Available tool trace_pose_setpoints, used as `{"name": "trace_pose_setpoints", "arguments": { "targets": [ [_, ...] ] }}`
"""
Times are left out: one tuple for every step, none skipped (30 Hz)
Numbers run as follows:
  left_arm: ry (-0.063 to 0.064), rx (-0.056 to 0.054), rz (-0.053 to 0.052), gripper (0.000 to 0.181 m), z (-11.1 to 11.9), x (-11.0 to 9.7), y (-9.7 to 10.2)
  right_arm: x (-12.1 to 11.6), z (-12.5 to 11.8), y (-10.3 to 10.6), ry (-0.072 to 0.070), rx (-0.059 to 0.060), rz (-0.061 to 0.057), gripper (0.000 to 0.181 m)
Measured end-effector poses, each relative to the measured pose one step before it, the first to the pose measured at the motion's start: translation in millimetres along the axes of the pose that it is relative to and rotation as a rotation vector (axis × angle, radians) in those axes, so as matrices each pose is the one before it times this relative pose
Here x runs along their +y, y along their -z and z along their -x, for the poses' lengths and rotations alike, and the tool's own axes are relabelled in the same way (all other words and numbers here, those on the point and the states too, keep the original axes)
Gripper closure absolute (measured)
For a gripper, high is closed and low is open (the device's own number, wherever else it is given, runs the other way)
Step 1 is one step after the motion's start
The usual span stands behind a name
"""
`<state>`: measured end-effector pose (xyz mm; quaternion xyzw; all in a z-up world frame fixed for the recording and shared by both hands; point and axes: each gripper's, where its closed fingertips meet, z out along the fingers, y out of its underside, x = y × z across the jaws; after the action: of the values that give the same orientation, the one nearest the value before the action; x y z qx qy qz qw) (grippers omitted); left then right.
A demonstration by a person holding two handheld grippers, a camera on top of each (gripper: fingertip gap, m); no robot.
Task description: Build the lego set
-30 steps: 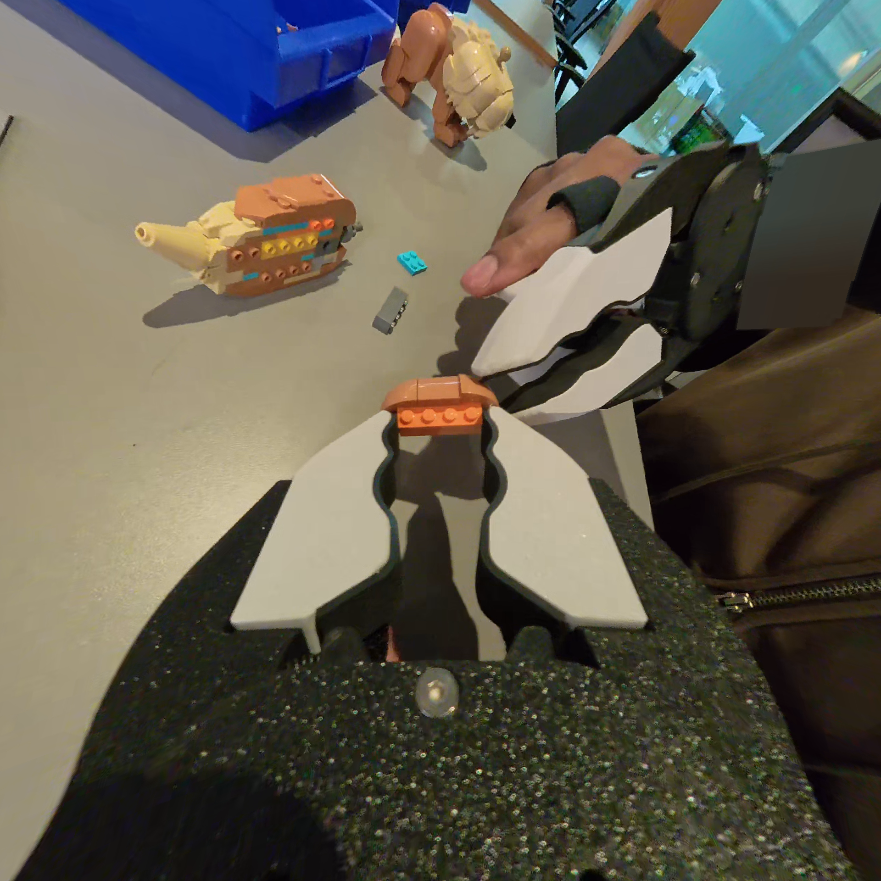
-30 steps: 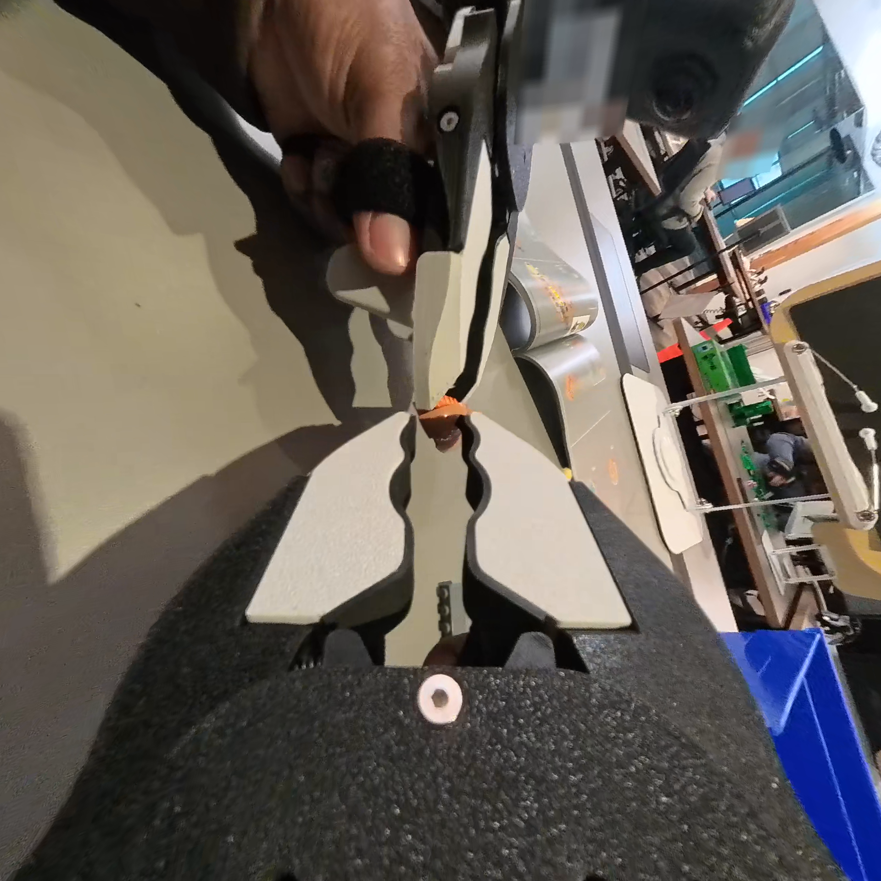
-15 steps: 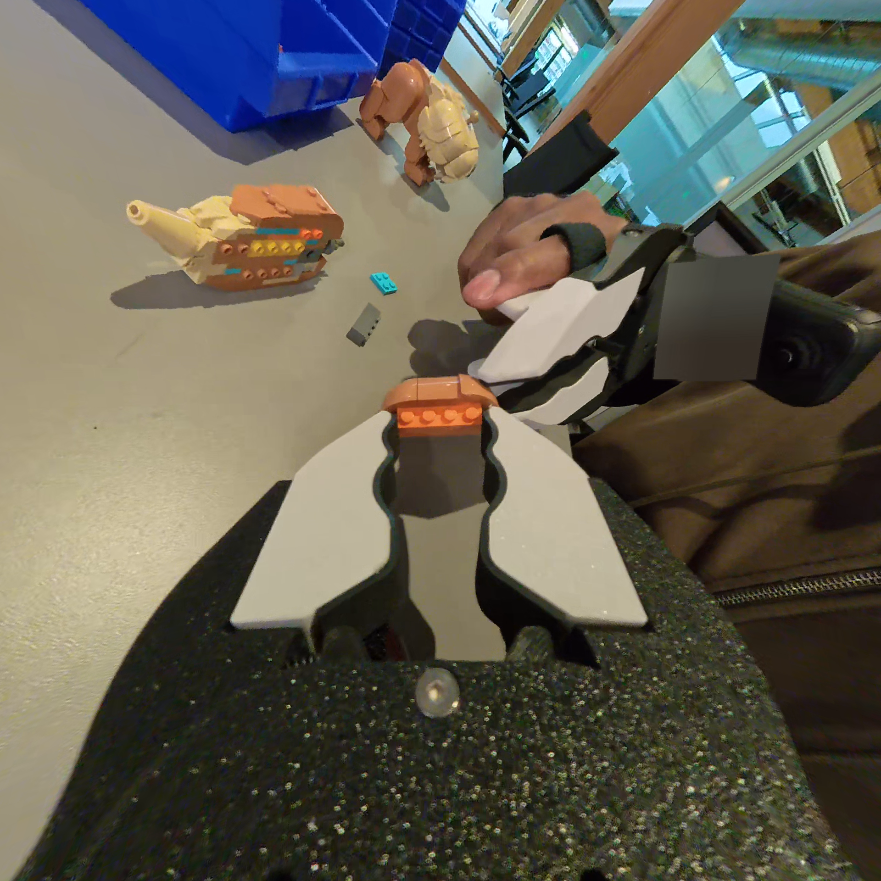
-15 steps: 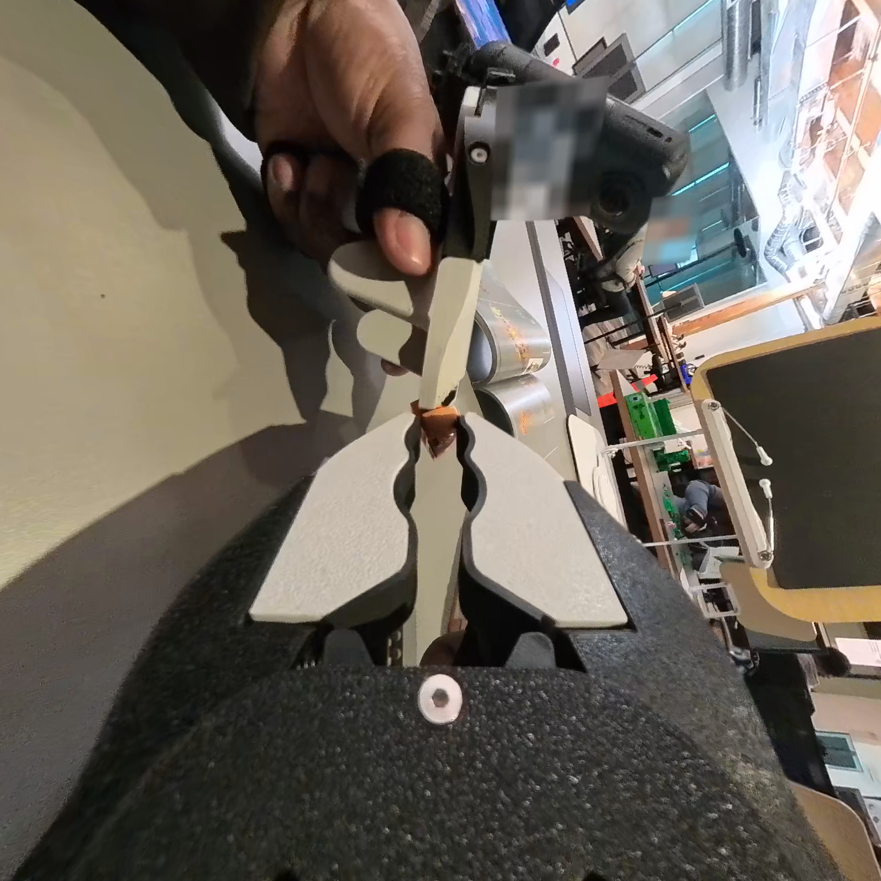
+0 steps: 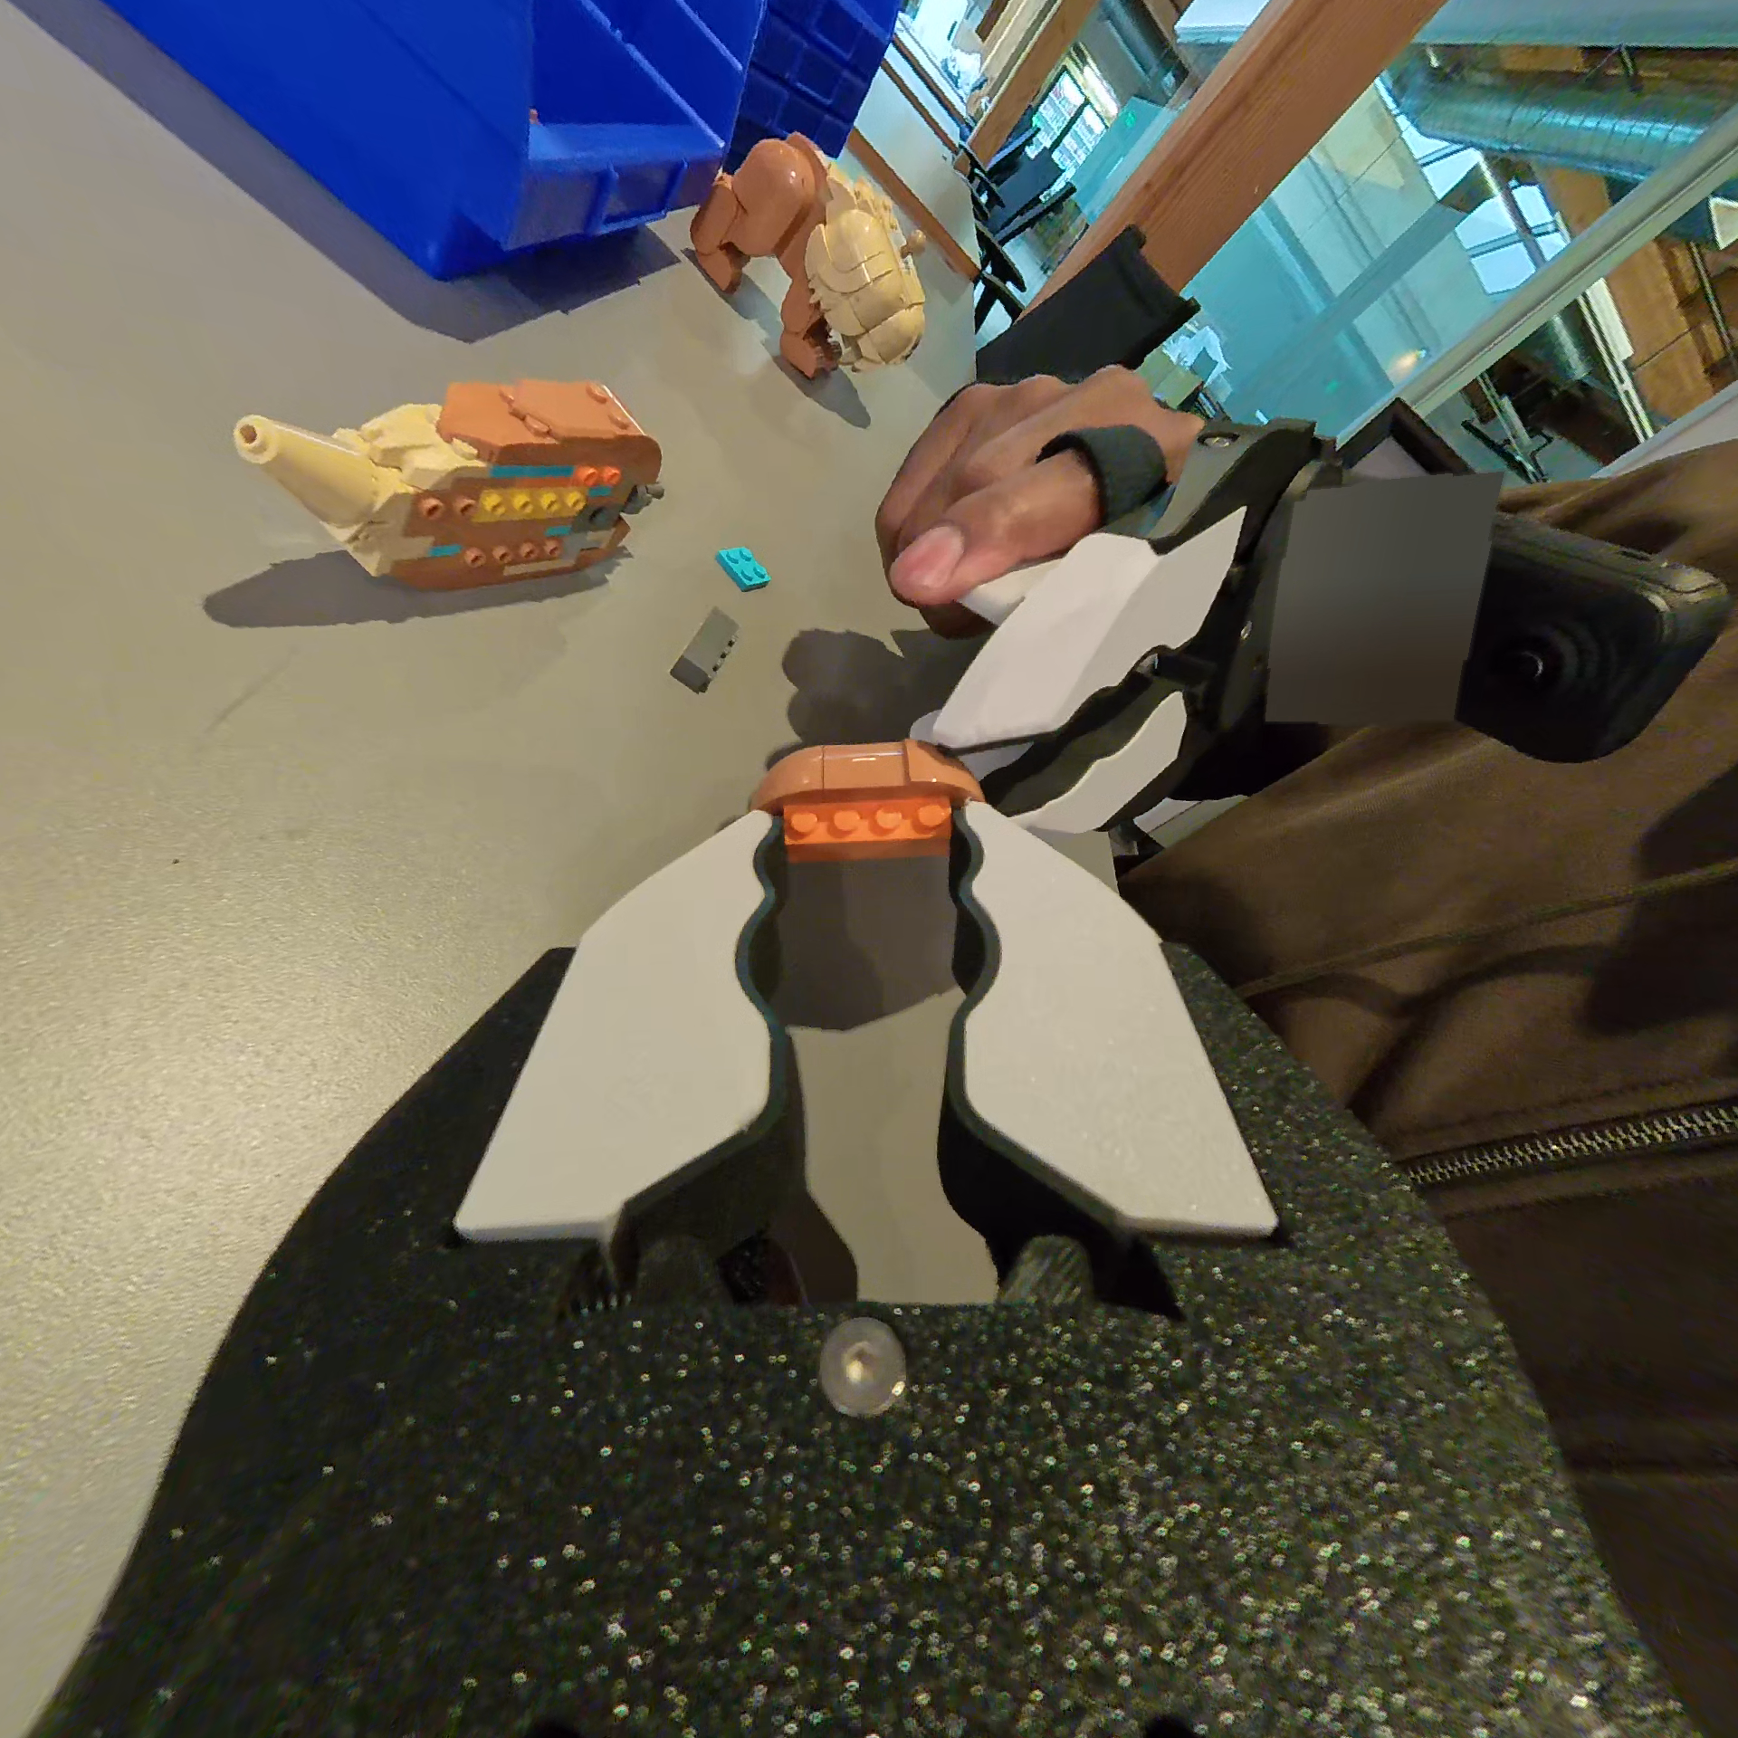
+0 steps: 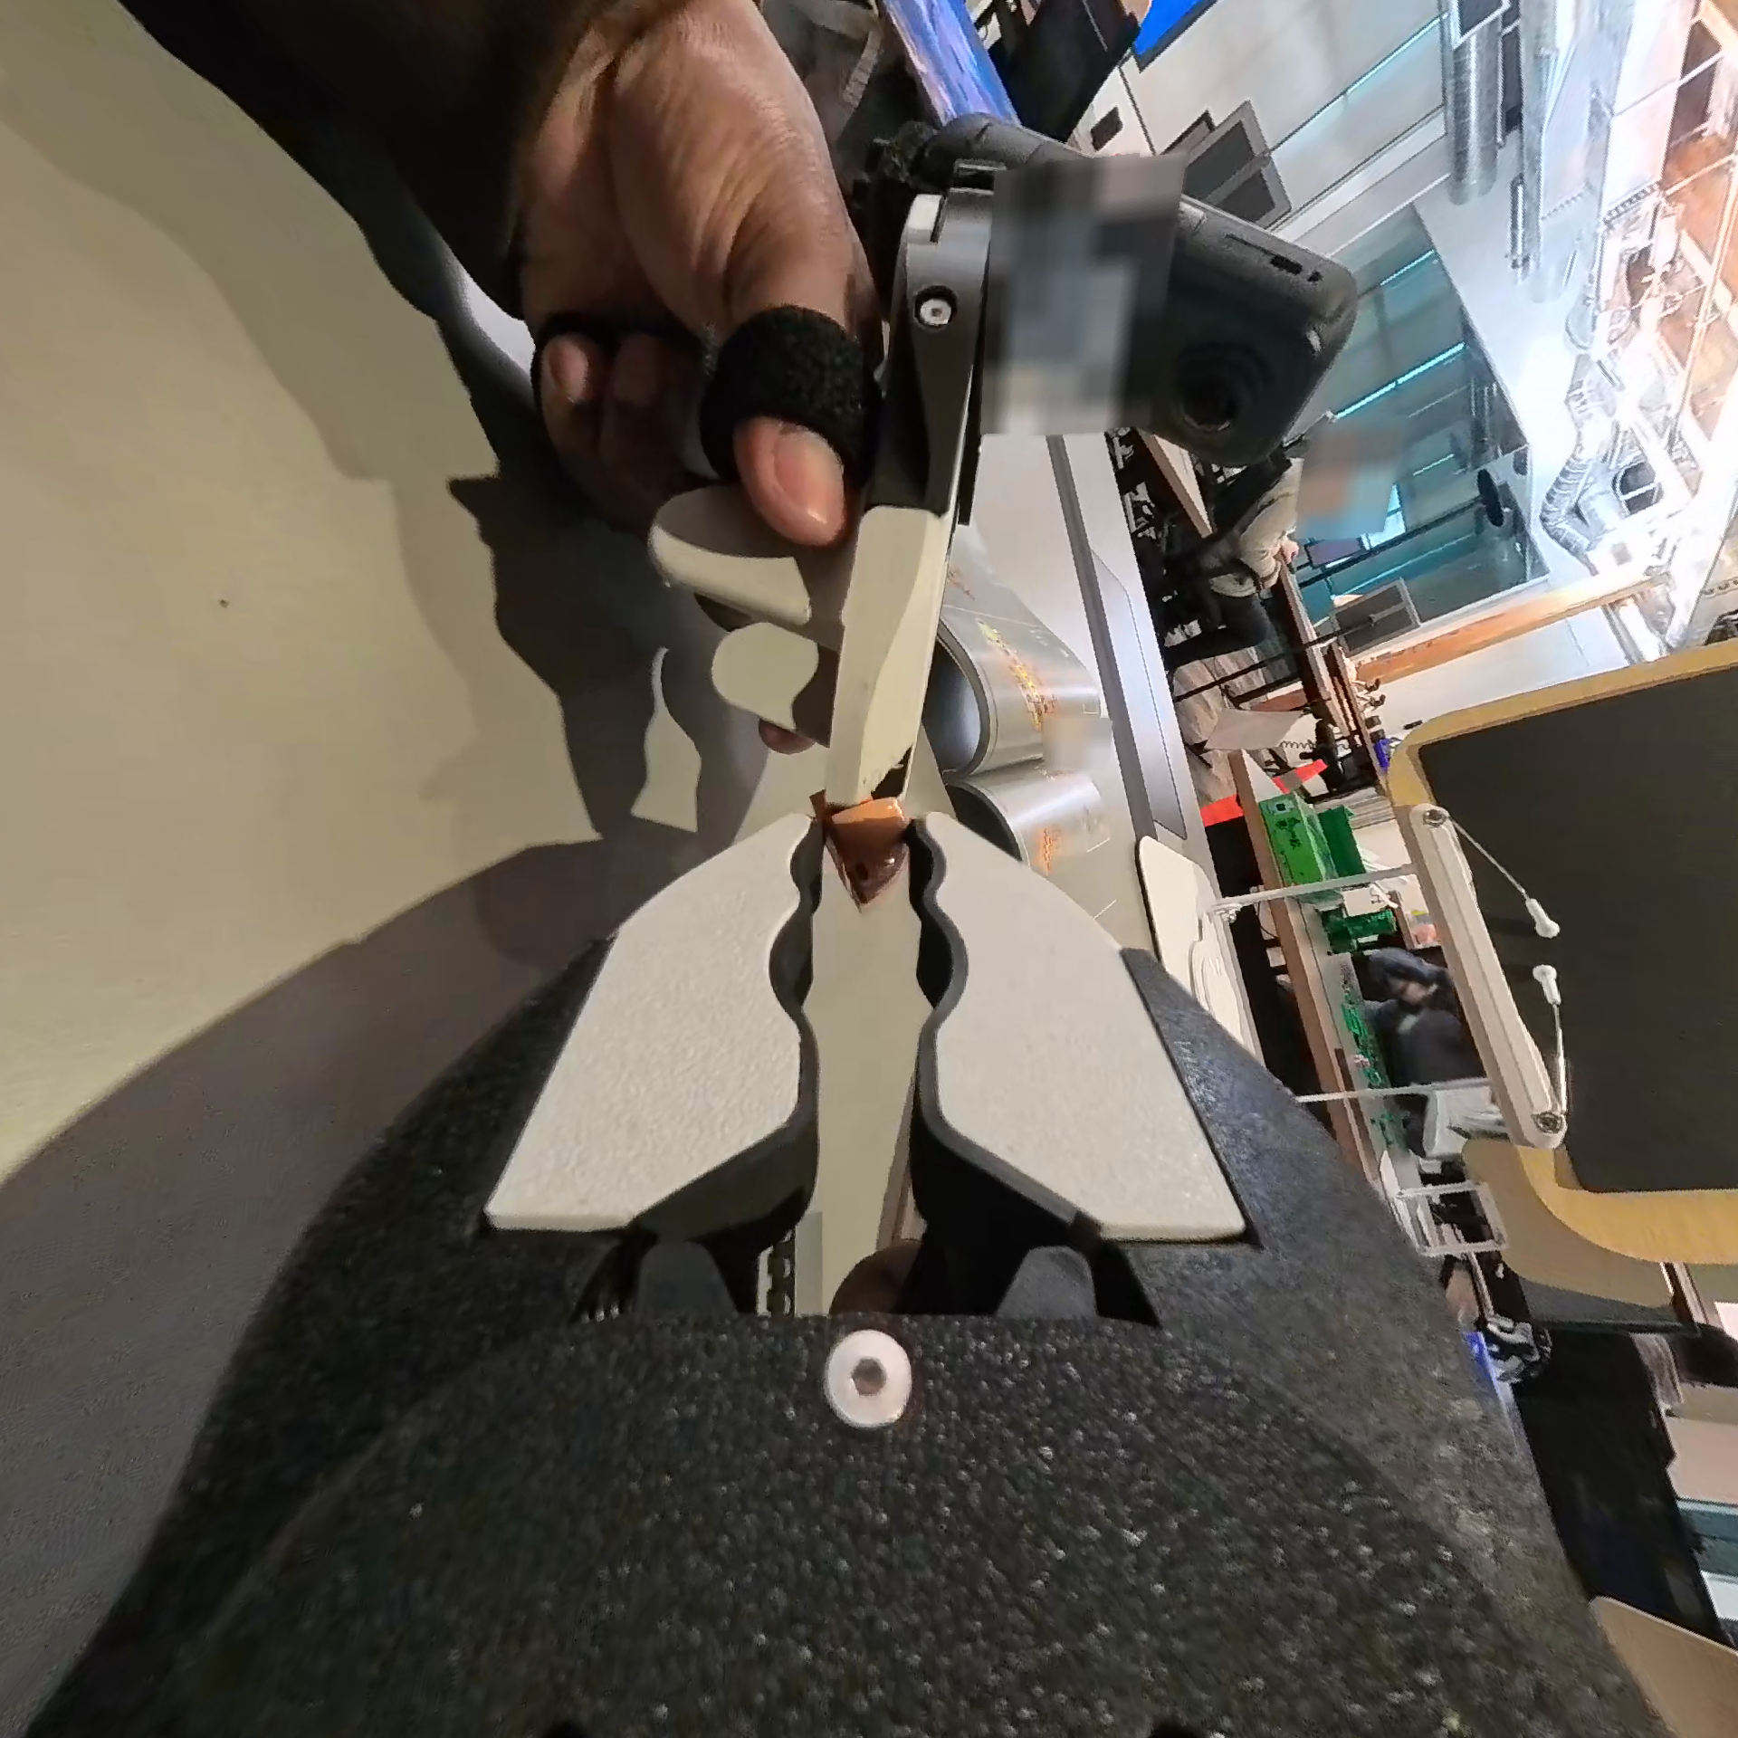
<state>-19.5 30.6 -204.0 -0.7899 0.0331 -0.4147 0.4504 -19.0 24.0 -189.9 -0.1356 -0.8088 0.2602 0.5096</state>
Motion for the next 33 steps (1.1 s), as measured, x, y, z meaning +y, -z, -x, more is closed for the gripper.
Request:
{"name": "trace_pose_setpoints", "arguments": {
  "targets": [
    [-0.0004,0.0053,-0.0004,0.148,-0.65,-0.15,0.07,0.87,-0.65,-0.46,0.0029,0.0064,0.0071,0.163],
    [-0.0017,0.0113,0.0016,0.148,-1.83,0.31,-0.4,1.55,-0.51,-0.79,0.0074,0.008,0.0115,0.162],
    [-0.0028,0.0075,0.0012,0.148,-1.57,0.17,-0.74,1.48,0.16,-0.78,0.01,0.0047,0.0112,0.161],
    [-0.0011,0.0003,0.0034,0.148,-0.27,0.48,-0.88,0.71,0.44,-0.34,0.0084,0.0045,0.0059,0.161],
    [0.0007,-0.0004,0.0006,0.148,0.14,0.01,-0.25,-0.53,-0.56,0.44,0.0078,0.0105,-0.0037,0.161],
    [0.004,0.0067,-0.0075,0.148,-0.83,-1.1,0.4,-0.76,-1.0,0.73,0.007,0.0123,-0.0061,0.161],
    [0.0054,0.004,-0.0055,0.148,-0.29,-0.74,0.34,-0.25,-0.55,0.35,0.0032,0.0063,-0.0012,0.161],
    [0.0022,-0.0012,-0.0011,0.148,0.29,-0.22,0.05,0.23,-0.11,-0.14,0.0019,0.003,0.0022,0.161],
    [0.0012,-0.0021,-0.0002,0.148,0.42,-0.08,0.04,0.09,-0.12,-0.15,0.0064,0.0056,0.0012,0.161],
    [0.0012,0.0003,-0.0018,0.148,0.02,-0.28,0.15,-0.17,-0.21,-0.03,0.011,0.0076,-0.0004,0.162],
    [0.0031,0.0011,-0.0001,0.148,0.02,0.0,0.23,-0.18,0.19,-0.02,0.0116,0.0055,0.0006,0.162],
    [0.0031,-0.0001,0.0006,0.148,0.2,0.12,-0.02,-0.11,0.19,-0.03,0.0111,0.0044,0.001,0.162],
    [0.0007,-0.0005,0.0,0.148,0.08,-0.04,0.07,-0.11,0.12,-0.01,0.0109,0.0038,0.0001,0.163],
    [0.0005,0.0002,0.0002,0.148,-0.02,-0.03,-0.05,-0.05,0.19,0.06,0.0092,0.002,-0.0007,0.163],
    [0.0,0.0011,0.001,0.148,-0.1,0.07,0.0,-0.26,0.38,0.24,0.0057,-0.0003,-0.0015,0.163],
    [0.0003,0.001,0.0011,0.148,-0.23,0.15,-0.13,-0.13,0.38,0.21,0.003,-0.0021,-0.0015,0.163],
    [0.0003,0.0006,0.0019,0.148,-0.07,0.27,-0.16,-0.24,0.31,0.28,0.0009,-0.0027,-0.002,0.164],
    [0.0004,0.0018,-0.0003,0.148,-0.45,-0.05,-0.14,-0.19,0.19,0.25,-0.0018,-0.0028,-0.0029,0.164],
    [0.0012,0.0014,0.0007,0.148,-0.15,0.1,-0.04,-0.03,0.17,0.12,-0.0052,-0.0051,-0.0019,0.164],
    [0.0002,-0.0001,0.0011,0.148,0.03,0.17,-0.22,0.11,0.22,0.05,-0.007,-0.006,-0.0012,0.165],
    [0.0002,0.0004,0.0006,0.148,-0.02,0.02,-0.02,-0.1,0.03,0.13,-0.0061,-0.0045,-0.0026,0.165],
    [0.002,0.0028,-0.0015,0.148,-0.39,-0.27,0.03,0.03,0.08,0.17,-0.0058,-0.0038,-0.0029,0.165],
    [0.0013,-0.0008,0.0006,0.148,0.18,0.17,-0.07,0.41,0.18,-0.17,-0.007,-0.0054,0.0003,0.166],
    [0.0004,-0.0035,0.0008,0.148,0.45,0.02,-0.15,0.33,-0.11,-0.18,-0.0074,-0.0027,0.0005,0.166],
    [0.0008,-0.0005,-0.0019,0.148,0.15,-0.29,0.15,0.1,-0.3,-0.17,-0.0069,0.0016,-0.0016,0.166],
    [0.0012,0.0013,-0.0021,0.148,-0.1,-0.29,0.26,-0.07,-0.15,-0.19,-0.0064,0.0012,-0.0009,0.166],
    [0.0008,-0.002,0.0011,0.148,0.27,0.21,0.05,0.37,0.23,-0.29,-0.0038,-0.0016,0.002,0.166],
    [-0.0002,-0.0033,0.0012,0.148,0.38,0.29,-0.08,0.18,0.11,-0.05,0.0004,-0.0008,0.001,0.166],
    [-0.0011,0.0,-0.0007,0.148,-0.1,-0.18,0.06,-0.05,-0.04,0.08,0.0013,0.0005,-0.0013,0.166],
    [-0.0013,0.0007,0.0006,0.148,-0.25,0.11,-0.15,0.0,0.06,0.26,0.0014,-0.0006,-0.0005,0.166],
    [-0.0011,-0.0014,0.002,0.148,0.11,0.3,-0.14,0.25,0.35,0.03,0.001,-0.0014,0.0001,0.166],
    [-0.001,-0.0017,0.0023,0.148,0.2,0.39,-0.27,0.23,0.25,0.06,-0.0007,-0.0007,-0.0003,0.166],
    [-0.0011,-0.0008,0.0007,0.148,-0.03,0.06,-0.21,0.1,0.19,0.03,-0.0004,0.0003,0.0,0.166]
  ]
}}
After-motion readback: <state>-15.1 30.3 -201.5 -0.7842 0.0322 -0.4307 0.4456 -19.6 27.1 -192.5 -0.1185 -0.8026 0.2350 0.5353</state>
